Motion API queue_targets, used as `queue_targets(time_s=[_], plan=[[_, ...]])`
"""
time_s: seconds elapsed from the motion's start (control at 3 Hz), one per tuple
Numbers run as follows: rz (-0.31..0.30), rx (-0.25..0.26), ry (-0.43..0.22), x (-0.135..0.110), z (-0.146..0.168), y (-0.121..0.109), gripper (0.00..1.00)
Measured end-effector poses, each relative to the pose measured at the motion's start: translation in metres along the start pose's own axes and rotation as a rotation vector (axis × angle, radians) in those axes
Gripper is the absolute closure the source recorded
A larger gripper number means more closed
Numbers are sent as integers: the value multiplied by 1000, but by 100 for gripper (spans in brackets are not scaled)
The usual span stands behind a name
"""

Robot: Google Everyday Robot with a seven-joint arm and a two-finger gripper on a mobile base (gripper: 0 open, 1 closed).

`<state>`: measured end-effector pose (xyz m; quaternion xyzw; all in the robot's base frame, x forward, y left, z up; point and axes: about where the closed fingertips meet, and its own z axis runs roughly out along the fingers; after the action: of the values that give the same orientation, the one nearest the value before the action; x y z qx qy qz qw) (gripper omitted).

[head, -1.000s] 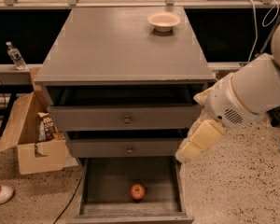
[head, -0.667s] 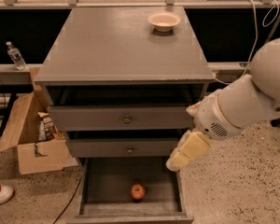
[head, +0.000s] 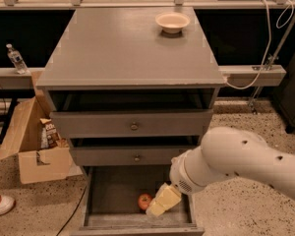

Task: Pick apple from bottom drawer and place on counter

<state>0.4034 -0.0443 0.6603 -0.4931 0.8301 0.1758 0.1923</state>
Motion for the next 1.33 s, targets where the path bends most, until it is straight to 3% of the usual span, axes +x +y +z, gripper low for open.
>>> queue_targets(time_s=[0.33,0.67,1.0,1.33], plan=[[3,55,-44,-9,0,-13,0],[3,55,-44,-9,0,-13,0],[-21,44,-128,-8,19,-25,0],[-48,35,-258,2,44,-56,0]])
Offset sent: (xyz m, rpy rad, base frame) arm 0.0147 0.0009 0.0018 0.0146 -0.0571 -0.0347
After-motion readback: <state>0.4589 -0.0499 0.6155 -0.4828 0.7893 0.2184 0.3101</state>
